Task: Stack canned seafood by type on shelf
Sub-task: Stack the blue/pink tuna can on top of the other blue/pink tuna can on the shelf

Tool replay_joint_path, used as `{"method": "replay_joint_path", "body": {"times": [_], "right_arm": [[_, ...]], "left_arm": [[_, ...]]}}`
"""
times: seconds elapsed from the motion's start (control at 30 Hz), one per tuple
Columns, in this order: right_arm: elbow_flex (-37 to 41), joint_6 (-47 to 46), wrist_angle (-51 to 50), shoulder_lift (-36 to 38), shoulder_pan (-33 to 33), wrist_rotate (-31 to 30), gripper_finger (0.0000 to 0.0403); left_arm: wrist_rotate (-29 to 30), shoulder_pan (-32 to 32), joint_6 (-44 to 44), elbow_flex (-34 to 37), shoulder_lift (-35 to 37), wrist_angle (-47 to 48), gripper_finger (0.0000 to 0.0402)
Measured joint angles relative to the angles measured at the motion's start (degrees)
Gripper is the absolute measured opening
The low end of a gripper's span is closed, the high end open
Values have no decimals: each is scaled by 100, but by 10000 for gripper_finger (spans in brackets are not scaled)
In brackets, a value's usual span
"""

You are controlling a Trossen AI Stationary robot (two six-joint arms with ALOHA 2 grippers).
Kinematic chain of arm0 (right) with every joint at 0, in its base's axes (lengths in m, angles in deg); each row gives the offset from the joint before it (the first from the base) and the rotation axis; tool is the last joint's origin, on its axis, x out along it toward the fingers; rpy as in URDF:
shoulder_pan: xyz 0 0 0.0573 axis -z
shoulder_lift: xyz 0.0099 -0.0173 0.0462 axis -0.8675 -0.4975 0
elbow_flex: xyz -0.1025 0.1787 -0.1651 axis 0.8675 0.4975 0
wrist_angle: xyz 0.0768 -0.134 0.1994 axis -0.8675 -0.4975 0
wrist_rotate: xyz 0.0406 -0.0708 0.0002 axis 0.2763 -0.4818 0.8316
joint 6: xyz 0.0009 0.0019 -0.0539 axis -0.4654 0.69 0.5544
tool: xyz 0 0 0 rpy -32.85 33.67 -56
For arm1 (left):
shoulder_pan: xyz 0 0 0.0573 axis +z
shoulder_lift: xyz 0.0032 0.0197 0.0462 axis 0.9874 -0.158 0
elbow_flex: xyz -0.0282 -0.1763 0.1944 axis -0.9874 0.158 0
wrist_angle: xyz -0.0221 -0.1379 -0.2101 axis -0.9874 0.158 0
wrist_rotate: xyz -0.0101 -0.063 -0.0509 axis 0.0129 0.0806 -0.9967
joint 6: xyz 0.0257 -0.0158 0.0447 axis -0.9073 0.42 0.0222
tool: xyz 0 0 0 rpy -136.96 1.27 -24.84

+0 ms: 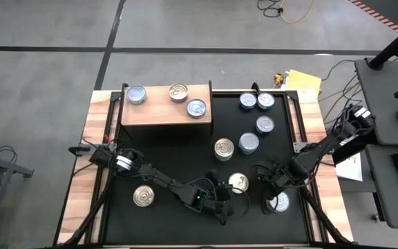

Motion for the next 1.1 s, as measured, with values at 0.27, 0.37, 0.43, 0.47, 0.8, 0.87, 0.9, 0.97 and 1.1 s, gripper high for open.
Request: {"method": "replay_joint_path", "body": {"times": [0.27,0.37,0.43,0.47,0.8,0.87,0.9,0.97,1.1], "right_arm": [[53,-172,550,4,42,-52,10],[53,-183,815,15,135,-50,18],[54,-185,947,15,204,-8,28],[53,-192,995,15,241,54,35],[133,-444,1033,17,533,302,158],[137,-482,1064,17,560,299,182],[137,-505,1097,23,570,299,192],[137,-575,1115,75,584,295,210],[137,-672,1113,214,597,269,239]], "left_arm": [[45,25,16,7,-69,88,0],[7,24,20,7,-69,92,0],[-39,22,36,7,-67,93,0],[-43,19,39,7,-67,95,0],[-78,-32,28,7,-51,348,0],[-111,-39,-17,7,-51,360,0],[-137,-42,-26,8,-51,384,0],[-168,-43,-32,17,-53,434,0],[-252,-45,-149,33,-73,520,0]]}}
